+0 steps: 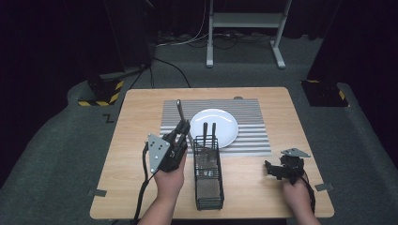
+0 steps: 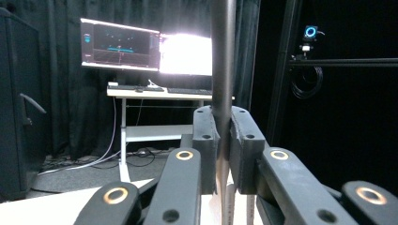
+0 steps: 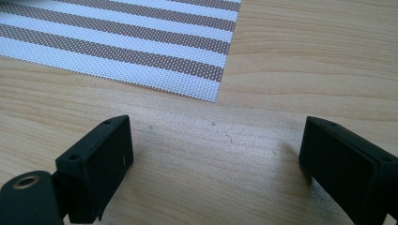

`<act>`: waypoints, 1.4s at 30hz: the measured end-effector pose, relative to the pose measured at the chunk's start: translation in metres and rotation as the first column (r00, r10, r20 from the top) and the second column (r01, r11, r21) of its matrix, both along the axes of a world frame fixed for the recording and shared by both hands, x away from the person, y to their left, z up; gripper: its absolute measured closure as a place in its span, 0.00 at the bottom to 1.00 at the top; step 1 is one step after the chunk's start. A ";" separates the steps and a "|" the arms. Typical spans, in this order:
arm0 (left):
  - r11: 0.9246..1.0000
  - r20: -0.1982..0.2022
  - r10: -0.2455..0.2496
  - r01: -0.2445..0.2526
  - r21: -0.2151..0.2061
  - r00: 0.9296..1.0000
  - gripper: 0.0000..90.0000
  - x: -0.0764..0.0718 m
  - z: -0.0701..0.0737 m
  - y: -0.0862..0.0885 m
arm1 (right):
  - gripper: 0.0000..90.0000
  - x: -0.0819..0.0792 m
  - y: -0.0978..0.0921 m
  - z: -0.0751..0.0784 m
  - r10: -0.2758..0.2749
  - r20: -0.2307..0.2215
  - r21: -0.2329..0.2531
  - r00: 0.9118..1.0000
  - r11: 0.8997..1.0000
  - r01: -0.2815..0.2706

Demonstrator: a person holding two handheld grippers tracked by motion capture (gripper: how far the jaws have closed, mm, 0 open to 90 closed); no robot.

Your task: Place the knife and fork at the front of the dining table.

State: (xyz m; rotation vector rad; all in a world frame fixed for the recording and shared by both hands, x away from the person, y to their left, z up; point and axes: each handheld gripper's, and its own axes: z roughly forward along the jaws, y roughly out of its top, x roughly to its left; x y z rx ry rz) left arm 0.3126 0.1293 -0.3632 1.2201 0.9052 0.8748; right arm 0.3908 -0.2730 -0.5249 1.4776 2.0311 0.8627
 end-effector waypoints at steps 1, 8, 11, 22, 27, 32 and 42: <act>1.000 0.001 0.005 -0.005 -0.006 1.000 0.91 0.000 0.001 0.002 | 0.11 0.000 0.000 0.000 -0.001 -0.001 0.001 1.000 1.000 0.001; 0.999 -0.005 0.033 -0.033 0.005 0.999 0.91 0.002 0.003 0.014 | 0.11 0.000 0.000 0.000 -0.001 -0.001 0.001 1.000 1.000 0.001; 0.999 -0.023 0.041 -0.040 0.014 0.999 0.91 0.004 0.000 0.019 | 0.11 0.000 0.000 0.000 -0.001 -0.001 0.001 1.000 1.000 0.001; 0.996 -0.109 0.082 -0.077 0.050 0.991 0.91 0.023 -0.026 0.032 | 0.11 0.000 0.000 0.000 -0.002 -0.001 0.002 1.000 1.000 0.002; 0.994 -0.138 0.099 -0.092 0.060 0.985 0.91 0.033 -0.041 0.035 | 0.11 0.000 0.000 0.000 -0.001 -0.001 0.001 1.000 1.000 0.001; 0.992 -0.180 0.117 -0.107 0.067 0.977 0.91 0.046 -0.056 0.039 | 0.11 0.000 0.000 0.000 0.000 -0.001 0.001 1.000 1.000 0.000; 0.989 -0.198 0.129 -0.112 0.098 0.972 0.91 0.064 -0.069 0.042 | 0.11 0.000 0.000 0.000 0.002 0.001 0.002 1.000 1.000 -0.002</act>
